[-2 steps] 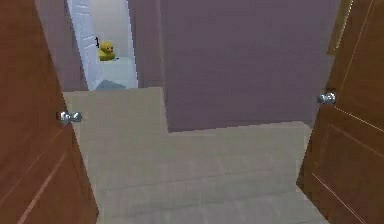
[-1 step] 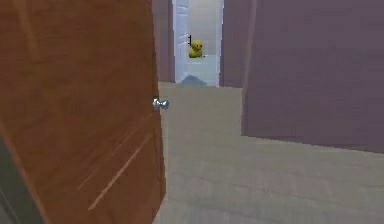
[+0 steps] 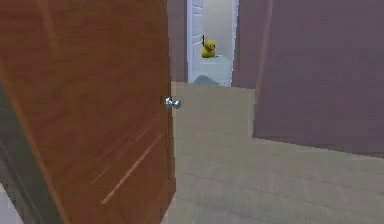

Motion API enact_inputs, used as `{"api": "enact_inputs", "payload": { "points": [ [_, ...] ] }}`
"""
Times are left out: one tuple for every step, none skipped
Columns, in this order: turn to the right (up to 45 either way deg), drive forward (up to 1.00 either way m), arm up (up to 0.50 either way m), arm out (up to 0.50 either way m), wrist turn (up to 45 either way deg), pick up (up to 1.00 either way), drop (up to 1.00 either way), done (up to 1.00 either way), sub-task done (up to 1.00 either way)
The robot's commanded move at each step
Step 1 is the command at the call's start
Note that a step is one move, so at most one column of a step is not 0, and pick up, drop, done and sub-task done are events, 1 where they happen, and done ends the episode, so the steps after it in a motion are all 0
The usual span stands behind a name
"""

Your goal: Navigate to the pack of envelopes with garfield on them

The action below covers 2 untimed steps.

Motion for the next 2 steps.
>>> {"api": "enact_inputs", "payload": {
  "points": [
    [0.0,0.05,0.00,0.00,0.0,0.00,0.00,0.00,0.00],
    [21.0,0.00,0.00,0.00,0.0,0.00,0.00,0.00,0.00]
  ]
}}
